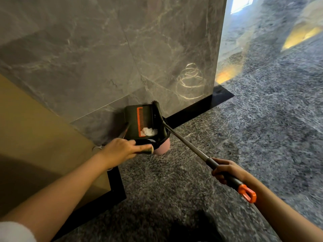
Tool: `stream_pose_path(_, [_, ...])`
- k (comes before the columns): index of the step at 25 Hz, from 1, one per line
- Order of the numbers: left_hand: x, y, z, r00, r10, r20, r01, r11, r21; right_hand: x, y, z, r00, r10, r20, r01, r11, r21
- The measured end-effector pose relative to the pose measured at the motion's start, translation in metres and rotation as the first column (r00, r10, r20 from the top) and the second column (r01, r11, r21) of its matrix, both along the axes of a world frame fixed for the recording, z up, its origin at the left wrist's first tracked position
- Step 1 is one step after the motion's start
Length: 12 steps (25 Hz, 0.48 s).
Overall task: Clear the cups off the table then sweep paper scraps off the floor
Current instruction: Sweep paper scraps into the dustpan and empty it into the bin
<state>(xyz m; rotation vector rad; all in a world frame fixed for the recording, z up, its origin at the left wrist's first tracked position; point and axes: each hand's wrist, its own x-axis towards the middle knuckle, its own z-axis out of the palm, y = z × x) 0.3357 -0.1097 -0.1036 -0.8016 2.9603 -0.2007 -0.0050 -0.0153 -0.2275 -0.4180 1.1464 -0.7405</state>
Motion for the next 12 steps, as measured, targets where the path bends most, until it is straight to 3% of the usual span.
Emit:
stream_pose_path(2, [0.001,-0.003,0.005,0.999,0.036,-0.037,-0.034,0.998,0.058,-0.001,0.001,0.0,0.999,-0.024,0.039,0.024,1.0,0.01])
stream_pose_path(12, [0.01,-0.004,0.018,0.999,0.043,-0.009,-0.042,0.998,0.038,-0.005,0.003,0.001,0.995,-0.077,0.066,0.075,0.996,0.043])
